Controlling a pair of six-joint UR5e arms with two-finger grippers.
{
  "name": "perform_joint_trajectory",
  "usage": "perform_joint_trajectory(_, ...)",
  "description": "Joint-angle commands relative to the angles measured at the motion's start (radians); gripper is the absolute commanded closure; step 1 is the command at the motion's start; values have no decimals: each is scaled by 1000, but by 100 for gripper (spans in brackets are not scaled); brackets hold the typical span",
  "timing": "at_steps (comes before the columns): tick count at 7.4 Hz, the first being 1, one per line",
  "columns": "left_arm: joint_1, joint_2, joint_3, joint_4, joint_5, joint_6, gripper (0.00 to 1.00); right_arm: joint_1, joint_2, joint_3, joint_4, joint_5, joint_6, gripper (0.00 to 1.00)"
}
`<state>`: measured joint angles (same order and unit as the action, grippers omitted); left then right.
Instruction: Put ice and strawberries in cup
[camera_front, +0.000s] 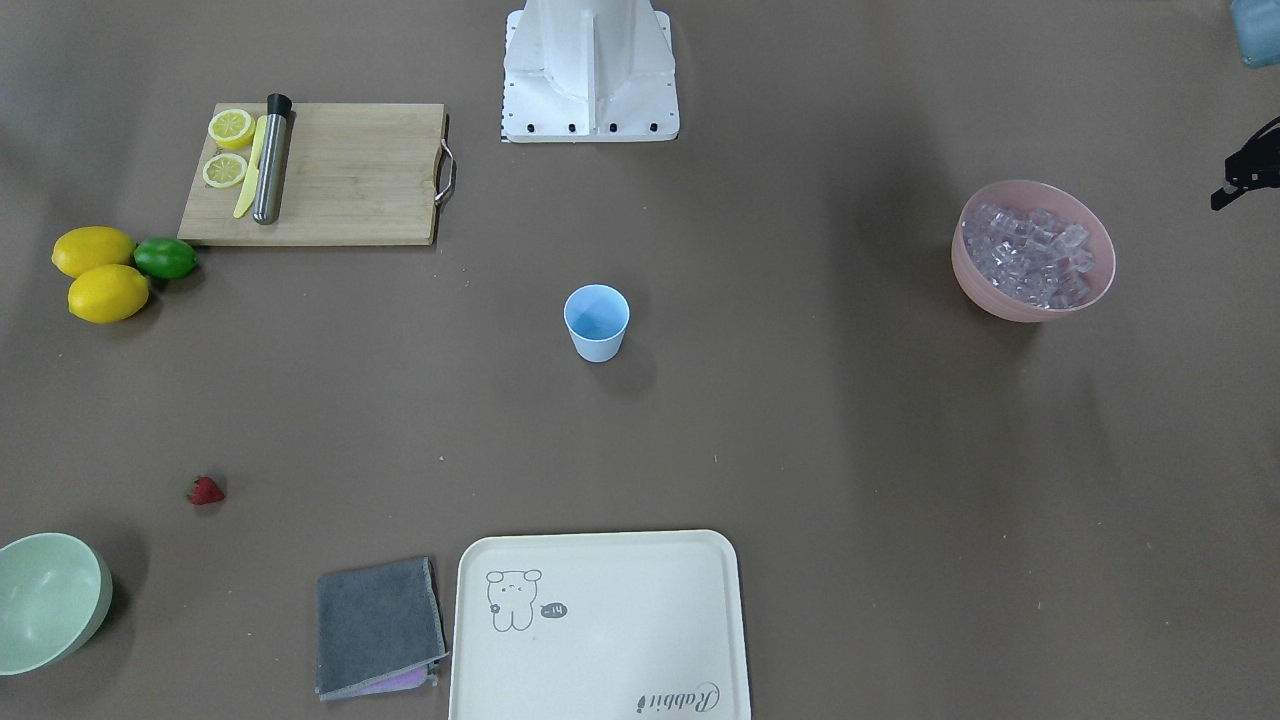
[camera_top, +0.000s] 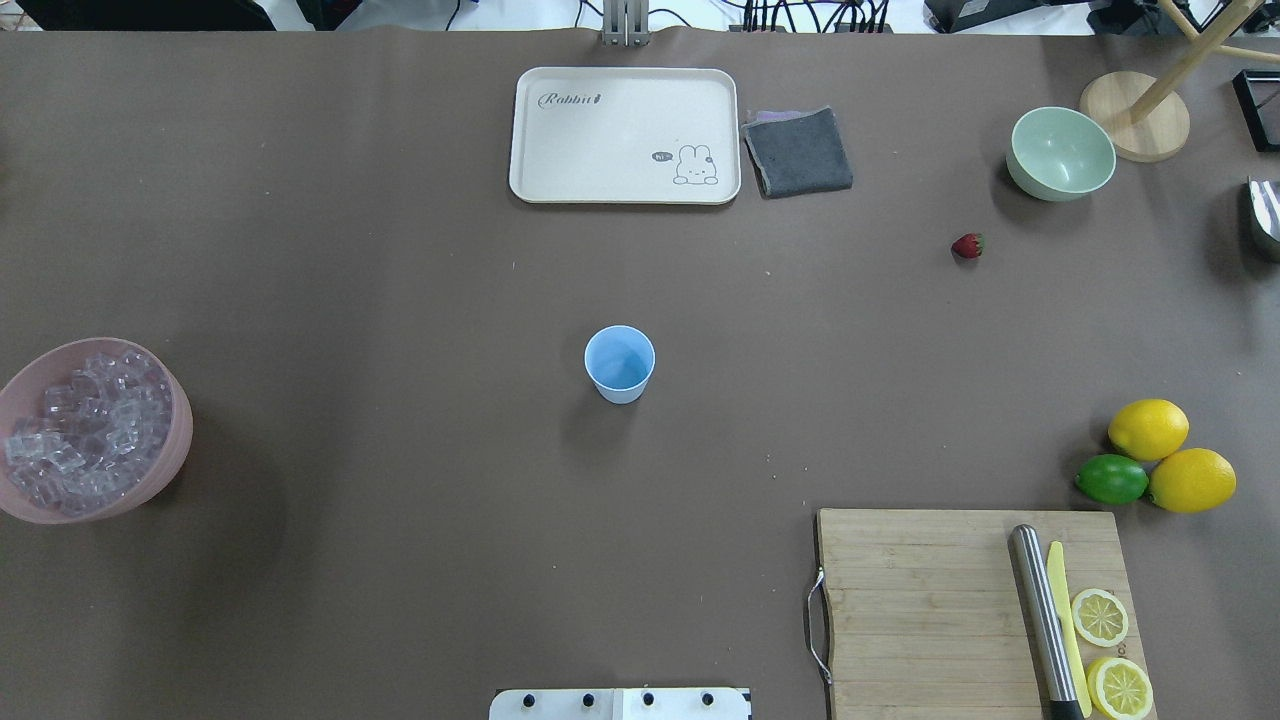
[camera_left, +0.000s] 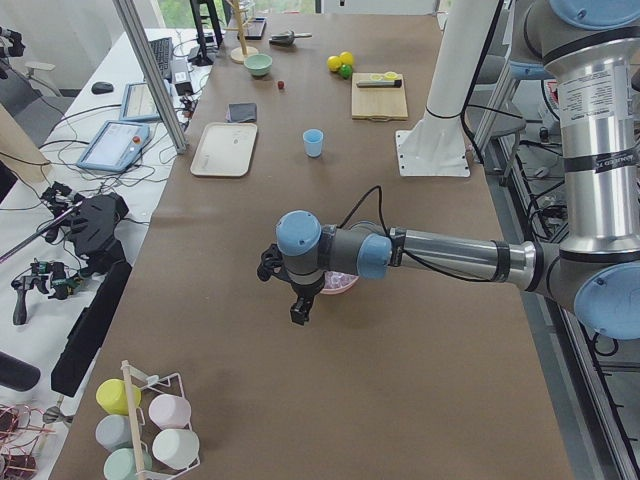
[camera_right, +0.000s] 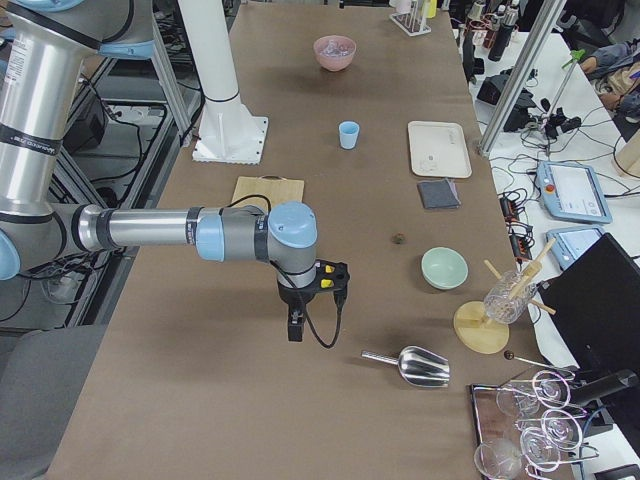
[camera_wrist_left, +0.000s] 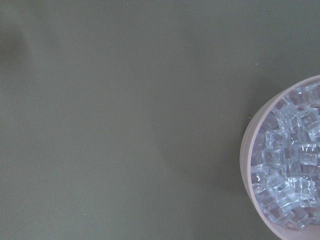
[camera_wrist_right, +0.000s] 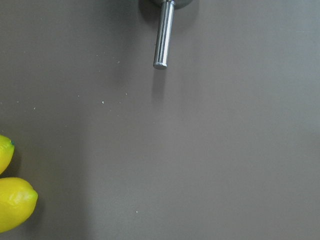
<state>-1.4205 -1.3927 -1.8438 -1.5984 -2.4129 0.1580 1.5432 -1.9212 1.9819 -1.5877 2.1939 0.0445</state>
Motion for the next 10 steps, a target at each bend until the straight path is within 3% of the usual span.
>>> perform_joint_trajectory(1,0,0,0,2,0,0,1,0,-4,12,2,0,-5,0)
perform_joint_trajectory(6,0,-2,3,0,0,0,1,2,18,25,3,16,-2,0)
perform_joint_trajectory(8,0,-2,5,0,0,0,1,49,11,25,6,152,-2,0)
perform_joint_trajectory(10,0,-2,6,0,0,0,1,102,34,25,5,190,12,0)
